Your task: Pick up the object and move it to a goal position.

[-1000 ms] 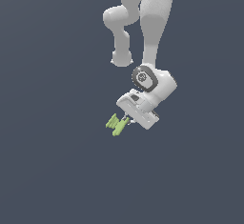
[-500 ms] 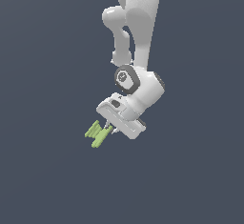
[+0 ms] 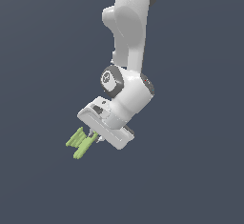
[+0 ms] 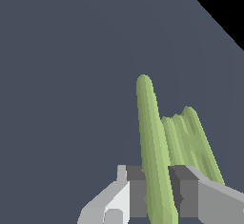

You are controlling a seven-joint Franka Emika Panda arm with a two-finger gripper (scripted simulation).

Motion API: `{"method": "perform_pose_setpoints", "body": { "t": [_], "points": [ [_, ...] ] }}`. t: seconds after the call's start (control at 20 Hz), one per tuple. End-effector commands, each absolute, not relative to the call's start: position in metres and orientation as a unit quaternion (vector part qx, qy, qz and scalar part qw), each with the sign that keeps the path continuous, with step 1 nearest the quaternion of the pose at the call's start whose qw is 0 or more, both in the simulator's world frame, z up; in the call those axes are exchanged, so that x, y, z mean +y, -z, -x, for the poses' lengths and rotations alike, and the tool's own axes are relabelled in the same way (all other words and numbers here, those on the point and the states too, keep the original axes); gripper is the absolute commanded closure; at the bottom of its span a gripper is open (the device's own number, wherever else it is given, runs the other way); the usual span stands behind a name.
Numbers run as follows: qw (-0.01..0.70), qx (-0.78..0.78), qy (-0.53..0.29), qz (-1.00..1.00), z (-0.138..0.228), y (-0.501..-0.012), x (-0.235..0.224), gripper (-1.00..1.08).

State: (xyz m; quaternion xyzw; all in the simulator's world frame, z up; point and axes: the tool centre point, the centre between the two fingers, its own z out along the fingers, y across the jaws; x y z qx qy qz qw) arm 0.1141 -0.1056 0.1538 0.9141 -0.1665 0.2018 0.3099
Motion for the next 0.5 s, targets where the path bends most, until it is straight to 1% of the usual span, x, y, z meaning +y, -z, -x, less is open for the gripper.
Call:
{"method": "perform_pose_setpoints", "body": {
  "t": [0.0,0.45],
  "points": [
    [0.309,-0.166,-0.202,-0.914,-0.122,-0.159,-0.113,1.08],
    [0.309,-0.166,-0.201,-0.914,-0.133,-0.165,-0.122,1.08]
  ]
}}
